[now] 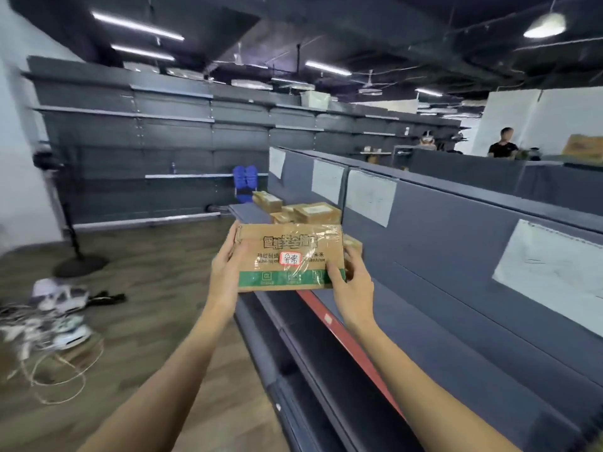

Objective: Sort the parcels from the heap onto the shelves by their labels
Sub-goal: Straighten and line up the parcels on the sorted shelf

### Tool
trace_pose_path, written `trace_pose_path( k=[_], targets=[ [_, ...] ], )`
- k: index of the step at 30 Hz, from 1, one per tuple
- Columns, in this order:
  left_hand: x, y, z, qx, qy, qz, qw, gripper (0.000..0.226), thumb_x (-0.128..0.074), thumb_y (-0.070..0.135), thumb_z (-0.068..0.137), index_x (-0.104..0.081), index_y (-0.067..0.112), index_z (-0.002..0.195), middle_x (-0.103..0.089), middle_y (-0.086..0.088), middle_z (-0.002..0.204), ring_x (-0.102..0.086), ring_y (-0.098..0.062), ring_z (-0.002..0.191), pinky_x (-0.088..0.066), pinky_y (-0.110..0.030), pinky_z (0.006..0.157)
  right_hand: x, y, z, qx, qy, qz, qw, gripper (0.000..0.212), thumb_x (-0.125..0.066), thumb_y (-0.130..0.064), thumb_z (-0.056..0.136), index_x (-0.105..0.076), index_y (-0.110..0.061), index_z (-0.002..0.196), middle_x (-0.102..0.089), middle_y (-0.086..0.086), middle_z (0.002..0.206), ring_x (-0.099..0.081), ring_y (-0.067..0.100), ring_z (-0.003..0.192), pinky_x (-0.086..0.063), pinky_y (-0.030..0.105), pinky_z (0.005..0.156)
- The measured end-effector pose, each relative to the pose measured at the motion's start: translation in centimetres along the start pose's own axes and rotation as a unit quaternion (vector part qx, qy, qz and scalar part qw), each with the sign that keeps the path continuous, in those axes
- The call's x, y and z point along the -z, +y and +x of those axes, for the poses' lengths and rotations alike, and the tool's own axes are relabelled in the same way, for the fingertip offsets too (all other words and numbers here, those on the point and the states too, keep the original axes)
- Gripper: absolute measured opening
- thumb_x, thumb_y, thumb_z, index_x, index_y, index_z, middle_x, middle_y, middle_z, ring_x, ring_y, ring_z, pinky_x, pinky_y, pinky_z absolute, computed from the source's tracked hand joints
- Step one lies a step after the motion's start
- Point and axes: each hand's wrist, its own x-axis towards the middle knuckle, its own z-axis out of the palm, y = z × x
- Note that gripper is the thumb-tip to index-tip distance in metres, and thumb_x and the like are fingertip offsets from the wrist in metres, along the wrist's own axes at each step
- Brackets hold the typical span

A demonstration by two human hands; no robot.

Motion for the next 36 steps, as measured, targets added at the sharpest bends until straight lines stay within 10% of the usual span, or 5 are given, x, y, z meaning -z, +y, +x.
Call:
trace_pose_path(
  k=[6,23,27,36],
  targets=[
    [5.2,-2.0,6.6,-0.027,0.035,0.069,0.997,0.041,-0.058,0.028,0.098,-0.056,0.050,0.133,-0.057,0.005,0.145,-0.056,-0.018,0.131,-0.039,-0.047,0.115,-8.4,3.8,5.4,-0.015,-0.038,0.022,0.999,0.050,-0.062,-0.024,0.094,-0.052,-0.026,0.143,-0.059,-0.013,0.136,-0.054,0.009,0.126,-0.043,0.042,0.112],
    [8.6,-10.6,37.3,-0.041,0.070,0.235,0.969,0.033,-0.049,0.021,0.105,-0.047,0.021,0.139,-0.064,0.002,0.121,-0.065,0.003,0.097,-0.053,-0.016,0.080,-26.9,17.1,32.1,-0.015,-0.146,0.051,0.988,0.051,-0.062,-0.014,0.097,-0.046,-0.021,0.146,-0.054,-0.013,0.135,-0.050,0.004,0.125,-0.042,0.027,0.106],
    [11.2,-12.8,44.8,-0.037,0.076,0.262,0.961,0.032,-0.048,0.015,0.105,-0.046,0.016,0.137,-0.064,0.002,0.116,-0.065,0.004,0.093,-0.053,-0.014,0.077,-32.7,20.3,37.8,-0.017,-0.168,0.048,0.984,0.046,-0.063,-0.013,0.098,-0.046,-0.027,0.138,-0.052,-0.026,0.115,-0.051,-0.016,0.103,-0.041,0.004,0.089],
    [19.5,-19.4,64.9,-0.012,0.076,0.227,0.971,0.026,-0.048,0.027,0.105,-0.056,0.035,0.129,-0.067,-0.006,0.115,-0.067,-0.018,0.094,-0.059,-0.032,0.077,-49.1,27.7,50.2,-0.024,-0.156,0.035,0.987,0.048,-0.062,-0.014,0.099,-0.047,-0.021,0.144,-0.059,-0.010,0.130,-0.056,0.008,0.122,-0.049,0.027,0.101]
  ],
)
